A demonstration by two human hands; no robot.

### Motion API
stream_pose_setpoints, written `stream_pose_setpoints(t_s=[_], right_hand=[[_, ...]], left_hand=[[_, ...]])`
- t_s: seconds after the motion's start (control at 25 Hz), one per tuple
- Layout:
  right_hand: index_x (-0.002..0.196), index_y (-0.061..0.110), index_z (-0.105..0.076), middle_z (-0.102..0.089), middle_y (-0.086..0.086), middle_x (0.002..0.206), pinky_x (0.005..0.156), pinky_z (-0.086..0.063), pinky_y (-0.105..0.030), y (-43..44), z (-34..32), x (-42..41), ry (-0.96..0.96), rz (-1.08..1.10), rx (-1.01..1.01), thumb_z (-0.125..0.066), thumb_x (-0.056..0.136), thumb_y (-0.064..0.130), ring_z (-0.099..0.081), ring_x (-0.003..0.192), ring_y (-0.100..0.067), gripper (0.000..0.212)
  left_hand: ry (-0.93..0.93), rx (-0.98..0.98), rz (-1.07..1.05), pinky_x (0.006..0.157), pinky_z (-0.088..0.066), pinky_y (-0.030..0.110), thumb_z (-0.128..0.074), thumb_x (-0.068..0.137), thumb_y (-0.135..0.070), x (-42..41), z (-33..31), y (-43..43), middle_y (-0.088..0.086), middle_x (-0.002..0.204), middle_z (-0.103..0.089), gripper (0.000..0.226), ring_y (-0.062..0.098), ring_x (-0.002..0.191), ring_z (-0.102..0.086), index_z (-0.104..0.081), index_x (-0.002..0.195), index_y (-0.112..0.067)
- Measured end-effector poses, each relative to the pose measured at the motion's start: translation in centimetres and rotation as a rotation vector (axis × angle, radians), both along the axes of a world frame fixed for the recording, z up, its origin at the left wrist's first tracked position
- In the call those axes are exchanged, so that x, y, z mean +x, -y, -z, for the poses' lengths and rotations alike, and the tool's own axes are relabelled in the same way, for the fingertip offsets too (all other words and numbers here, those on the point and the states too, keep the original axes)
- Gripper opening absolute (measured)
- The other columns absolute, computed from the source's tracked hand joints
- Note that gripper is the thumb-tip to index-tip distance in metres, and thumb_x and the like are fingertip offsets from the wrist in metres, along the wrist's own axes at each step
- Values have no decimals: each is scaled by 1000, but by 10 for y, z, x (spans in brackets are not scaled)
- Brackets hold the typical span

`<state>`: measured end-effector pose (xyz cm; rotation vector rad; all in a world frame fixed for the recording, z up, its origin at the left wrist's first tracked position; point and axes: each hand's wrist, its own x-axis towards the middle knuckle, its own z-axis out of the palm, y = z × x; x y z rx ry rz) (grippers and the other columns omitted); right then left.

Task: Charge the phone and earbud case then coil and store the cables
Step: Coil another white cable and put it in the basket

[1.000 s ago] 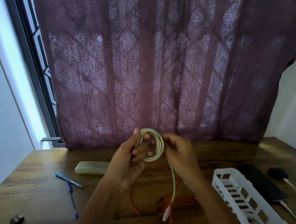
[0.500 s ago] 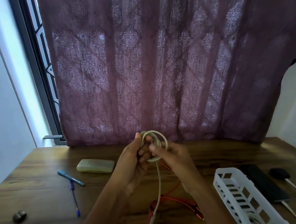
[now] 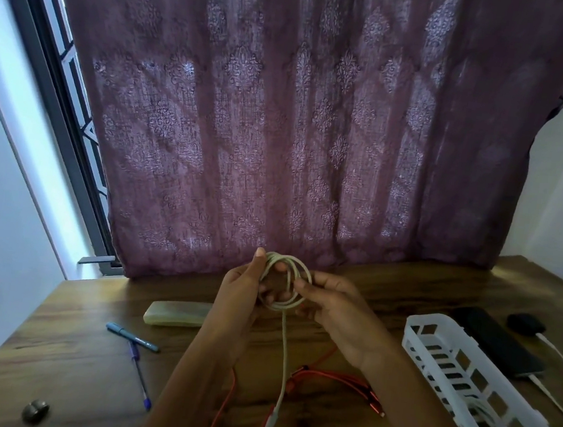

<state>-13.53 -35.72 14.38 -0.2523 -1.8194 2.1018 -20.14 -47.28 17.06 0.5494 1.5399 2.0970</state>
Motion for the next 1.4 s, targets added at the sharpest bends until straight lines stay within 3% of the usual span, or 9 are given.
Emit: stream_pose_setpoints(t_s=[0.12,0.28,0.56,0.68,0.88,0.96,1.08,1.24,1.4], right_hand=[[105,3,-62,-68,-9,89,69,-44,-26,2,1,-4,-11,-17,-174,-52,88,4,-60,81,-17,19],[110,2,-59,-66,-12,95,83,-46,-36,2,-1,-5,-58,-73,-381,-58,77,4,-62,87,-23,32],[101,-4,-66,-67,-10,77,73,-58,-37,3,1,-1,-160,-314,-740,-84,53,5,-68,80,-24,51],[107,0,-57,-66,-9,85,74,-55,-32,3,-1,-2,-140,-144,-581,-58,79,0,-65,79,-19,28],[82,14,-58,-64,0,95,68,-51,-21,5,0,4,-193,457,503,-71,78,8,-63,75,-7,15],[79,13,-65,-59,2,96,65,-47,-13,8,4,6,-270,533,709,-71,79,9,-59,75,-6,8],[81,15,-68,-54,1,92,61,-42,-8,20,4,9,-265,440,552,-64,83,18,-56,73,-2,5],[66,22,-61,-49,0,81,59,-39,-13,19,-4,7,-161,437,507,-67,83,18,-50,65,-3,19],[69,-5,-57,-50,-6,71,57,-38,-22,7,-21,11,-80,383,232,-62,85,17,-48,60,-9,28]], left_hand=[[-118,-63,-41,45,-42,15,-45,94,-38,1,-2,0,-2,55,-63,43,2,45,-53,-67,87,-2],[-242,-107,-84,46,-44,12,-60,85,-29,-3,-1,-1,-1,67,-61,29,-3,46,-52,-65,97,-3],[-71,-51,17,52,-50,22,-58,87,-27,-2,6,-2,6,65,-69,29,11,54,-60,-70,81,-1],[-74,-31,-39,54,-51,24,-55,90,-26,0,8,-6,7,62,-68,31,16,59,-62,-69,80,0],[-122,-36,-160,48,-42,15,-53,92,-29,3,9,-9,3,61,-60,36,4,49,-51,-65,83,3],[-127,0,-201,52,-41,20,-53,92,-28,5,9,-10,13,68,-57,39,14,57,-50,-62,84,9],[-160,47,-189,56,-41,26,-50,93,-26,8,10,-13,17,73,-56,43,23,67,-50,-58,86,17],[-188,75,-96,47,-42,14,-48,94,-26,10,9,-11,-1,57,-59,34,2,49,-52,-65,82,1],[-329,1,-94,53,-46,21,-52,88,-36,5,14,-13,2,67,-65,34,5,55,-57,-66,93,-5]])
